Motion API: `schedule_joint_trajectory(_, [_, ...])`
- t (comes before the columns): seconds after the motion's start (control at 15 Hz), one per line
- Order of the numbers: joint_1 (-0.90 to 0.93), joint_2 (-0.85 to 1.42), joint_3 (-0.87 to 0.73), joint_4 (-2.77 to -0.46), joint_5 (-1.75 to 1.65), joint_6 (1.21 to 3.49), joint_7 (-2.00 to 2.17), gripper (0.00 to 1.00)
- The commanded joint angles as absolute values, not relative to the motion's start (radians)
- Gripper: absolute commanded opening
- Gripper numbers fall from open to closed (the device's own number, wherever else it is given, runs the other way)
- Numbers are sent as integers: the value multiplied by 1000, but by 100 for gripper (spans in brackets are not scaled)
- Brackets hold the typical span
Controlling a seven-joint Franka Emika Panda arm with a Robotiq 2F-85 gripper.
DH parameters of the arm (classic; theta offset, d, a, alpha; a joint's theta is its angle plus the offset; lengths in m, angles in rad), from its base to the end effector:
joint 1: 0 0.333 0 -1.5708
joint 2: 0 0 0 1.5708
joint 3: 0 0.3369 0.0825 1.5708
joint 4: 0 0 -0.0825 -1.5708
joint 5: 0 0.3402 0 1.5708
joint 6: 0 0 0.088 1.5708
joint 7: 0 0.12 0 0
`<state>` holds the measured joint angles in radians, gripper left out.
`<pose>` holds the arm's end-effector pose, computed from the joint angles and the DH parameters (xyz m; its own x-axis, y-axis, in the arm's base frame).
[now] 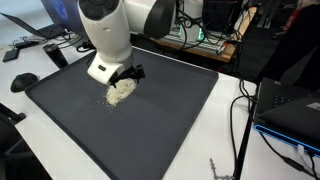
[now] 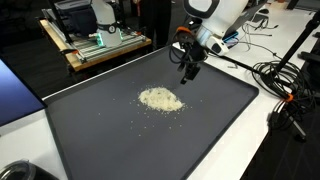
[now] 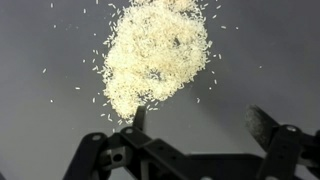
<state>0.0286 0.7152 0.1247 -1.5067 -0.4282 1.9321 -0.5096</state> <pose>0.6570 0.0533 0.2584 0.6191 0.6862 -0.3820 0.7618 -0.6429 0.0797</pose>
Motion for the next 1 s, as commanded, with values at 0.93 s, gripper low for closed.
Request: schedule_joint_trajectory(0.93, [-223, -25, 114, -2473, 430, 2646, -1001, 100])
